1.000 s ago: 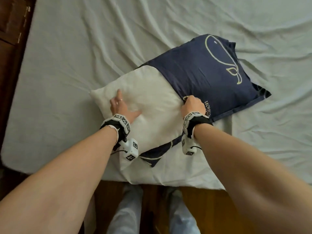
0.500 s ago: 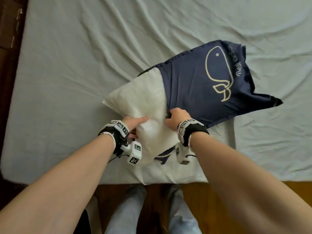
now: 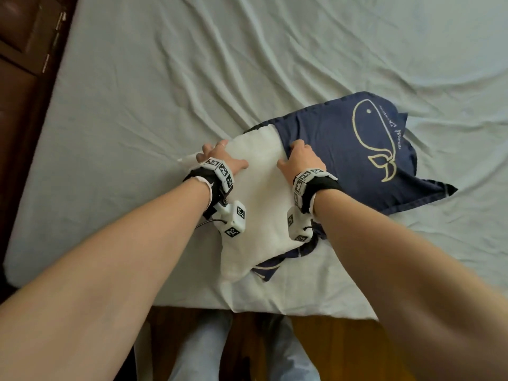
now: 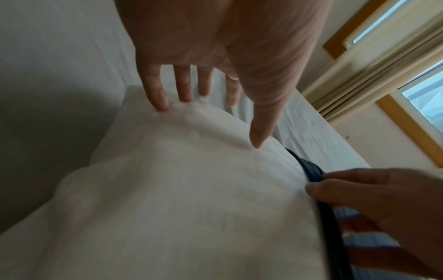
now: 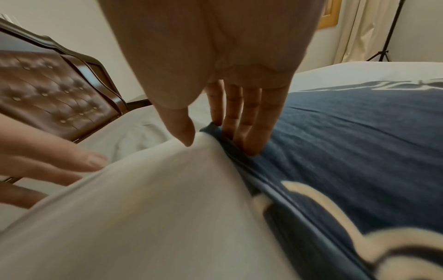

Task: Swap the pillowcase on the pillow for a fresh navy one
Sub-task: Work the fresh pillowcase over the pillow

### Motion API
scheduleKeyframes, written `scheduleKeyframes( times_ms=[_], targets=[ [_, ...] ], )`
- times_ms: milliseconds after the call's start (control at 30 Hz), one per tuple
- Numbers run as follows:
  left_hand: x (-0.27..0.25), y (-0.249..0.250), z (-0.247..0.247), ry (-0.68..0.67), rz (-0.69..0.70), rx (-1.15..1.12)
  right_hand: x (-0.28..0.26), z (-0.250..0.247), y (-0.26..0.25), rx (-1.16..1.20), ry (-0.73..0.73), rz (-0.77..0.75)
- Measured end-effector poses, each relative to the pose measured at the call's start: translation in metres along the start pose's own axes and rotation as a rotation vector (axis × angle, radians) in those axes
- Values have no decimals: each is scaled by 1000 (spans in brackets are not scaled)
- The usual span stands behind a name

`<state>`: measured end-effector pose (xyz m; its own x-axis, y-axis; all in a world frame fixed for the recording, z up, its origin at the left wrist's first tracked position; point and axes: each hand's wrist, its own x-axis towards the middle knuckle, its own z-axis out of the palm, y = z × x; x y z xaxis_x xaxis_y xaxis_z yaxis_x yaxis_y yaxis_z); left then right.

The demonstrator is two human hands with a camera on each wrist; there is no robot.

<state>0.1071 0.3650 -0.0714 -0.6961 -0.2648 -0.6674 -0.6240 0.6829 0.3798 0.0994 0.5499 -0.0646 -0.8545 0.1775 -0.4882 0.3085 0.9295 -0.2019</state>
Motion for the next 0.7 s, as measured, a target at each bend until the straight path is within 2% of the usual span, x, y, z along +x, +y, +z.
scheduleKeyframes(
  times_ms=[100,267,367,500,700],
  targets=[
    [12,10,2,-53,42,125,22,-9,-1,-19,-18,-21],
    [34,12,2,-113,39,111,53,-13,-8,-114,-11,-59],
    [50,12,3,-127,16,154,76,-14,-13,-93,-12,-58],
    [67,6,4,-180,94,180,98,-13,-21,-68,-9,-48],
    [83,2,7,-229,161,204,121,-4,-28,-130,-80,-58]
  ],
)
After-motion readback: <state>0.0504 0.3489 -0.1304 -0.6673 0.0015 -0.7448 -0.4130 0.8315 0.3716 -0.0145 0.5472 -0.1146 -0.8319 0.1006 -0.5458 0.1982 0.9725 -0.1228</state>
